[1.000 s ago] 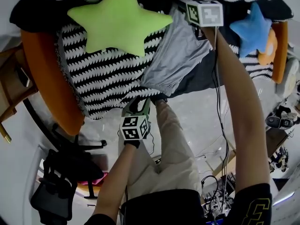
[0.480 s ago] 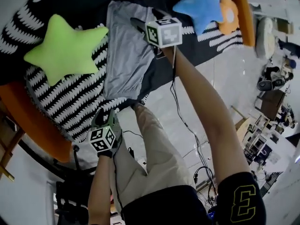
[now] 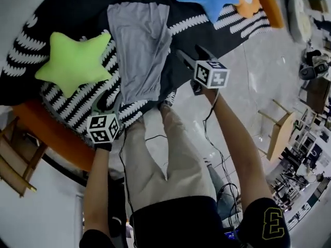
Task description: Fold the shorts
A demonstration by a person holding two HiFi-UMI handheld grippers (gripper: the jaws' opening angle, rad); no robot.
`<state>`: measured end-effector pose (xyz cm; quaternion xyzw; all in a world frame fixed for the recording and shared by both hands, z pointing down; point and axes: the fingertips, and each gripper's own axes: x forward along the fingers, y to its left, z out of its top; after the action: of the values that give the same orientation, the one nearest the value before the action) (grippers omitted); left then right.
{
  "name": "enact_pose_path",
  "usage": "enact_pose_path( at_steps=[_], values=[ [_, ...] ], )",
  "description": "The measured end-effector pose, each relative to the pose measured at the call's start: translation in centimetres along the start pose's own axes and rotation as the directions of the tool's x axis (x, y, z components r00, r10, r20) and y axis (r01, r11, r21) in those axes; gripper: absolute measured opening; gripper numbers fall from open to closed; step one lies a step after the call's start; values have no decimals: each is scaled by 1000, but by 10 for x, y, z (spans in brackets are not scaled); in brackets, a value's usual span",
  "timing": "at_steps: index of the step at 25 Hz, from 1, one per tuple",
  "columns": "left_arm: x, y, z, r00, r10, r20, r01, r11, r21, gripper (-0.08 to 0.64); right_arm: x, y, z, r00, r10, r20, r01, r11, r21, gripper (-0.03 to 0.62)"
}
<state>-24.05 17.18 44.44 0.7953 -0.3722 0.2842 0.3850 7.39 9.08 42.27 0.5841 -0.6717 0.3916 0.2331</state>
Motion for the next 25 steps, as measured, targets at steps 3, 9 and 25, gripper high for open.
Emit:
enact_pose_path(
  at_steps=[3,9,25],
  values=[
    [12,0,44,999,-47,-10,48,993,108,216,-30,-8,-17,999,-45,29,43,997,67,360],
    [35,22,46,984,-56,-166,92,973,213,222,-26,15,-109,1000,-3,-4,4,965,261,334],
    [100,-8,-175,703,-163,-692,228,974,2,256,40,87,-316,849,396,-351,-182,842,508,192]
  ],
)
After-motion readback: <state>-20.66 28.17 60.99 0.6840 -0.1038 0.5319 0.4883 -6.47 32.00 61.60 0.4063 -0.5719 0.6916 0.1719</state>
